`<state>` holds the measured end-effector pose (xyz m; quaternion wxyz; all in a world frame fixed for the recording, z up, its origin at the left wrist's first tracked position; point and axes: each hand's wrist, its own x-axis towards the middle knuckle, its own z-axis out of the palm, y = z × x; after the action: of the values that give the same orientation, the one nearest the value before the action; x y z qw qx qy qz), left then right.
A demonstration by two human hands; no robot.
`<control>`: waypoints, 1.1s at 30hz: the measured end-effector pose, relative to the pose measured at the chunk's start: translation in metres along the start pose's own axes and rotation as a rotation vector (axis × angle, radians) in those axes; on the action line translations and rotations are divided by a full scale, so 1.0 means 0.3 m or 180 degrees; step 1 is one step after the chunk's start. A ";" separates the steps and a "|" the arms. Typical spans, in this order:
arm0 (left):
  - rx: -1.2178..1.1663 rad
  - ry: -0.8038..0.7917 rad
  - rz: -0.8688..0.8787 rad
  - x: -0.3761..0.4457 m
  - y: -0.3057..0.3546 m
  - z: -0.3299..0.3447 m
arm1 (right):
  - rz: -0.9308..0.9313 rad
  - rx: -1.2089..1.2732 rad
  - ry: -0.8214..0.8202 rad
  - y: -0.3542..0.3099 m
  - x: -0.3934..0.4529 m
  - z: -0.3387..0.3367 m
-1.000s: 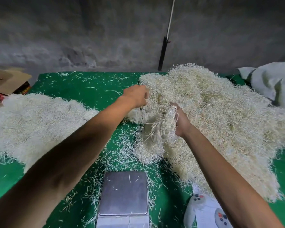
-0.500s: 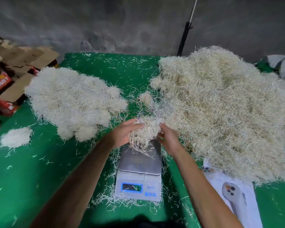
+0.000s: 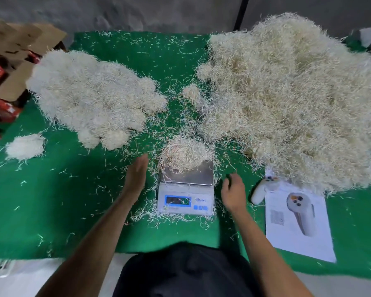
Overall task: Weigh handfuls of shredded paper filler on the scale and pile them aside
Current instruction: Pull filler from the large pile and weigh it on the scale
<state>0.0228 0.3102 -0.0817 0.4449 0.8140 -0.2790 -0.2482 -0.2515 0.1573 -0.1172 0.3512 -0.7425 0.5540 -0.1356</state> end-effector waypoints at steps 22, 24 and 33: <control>0.1590 -0.0288 0.0285 -0.337 -0.306 0.116 | -0.0433 -0.1330 0.0073 0.144 -0.180 0.129; 0.1607 -0.0268 0.0249 -0.338 -0.305 0.121 | -0.0456 -0.1320 0.0114 0.147 -0.186 0.130; 0.1385 -0.0087 -0.0063 -0.299 -0.248 0.101 | -0.0434 -0.0960 0.0478 0.097 -0.072 0.039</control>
<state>-0.0442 0.3864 -0.1467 0.2525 0.8901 -0.3239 -0.1975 -0.2733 0.1775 -0.1412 0.1836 -0.8104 0.5411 -0.1296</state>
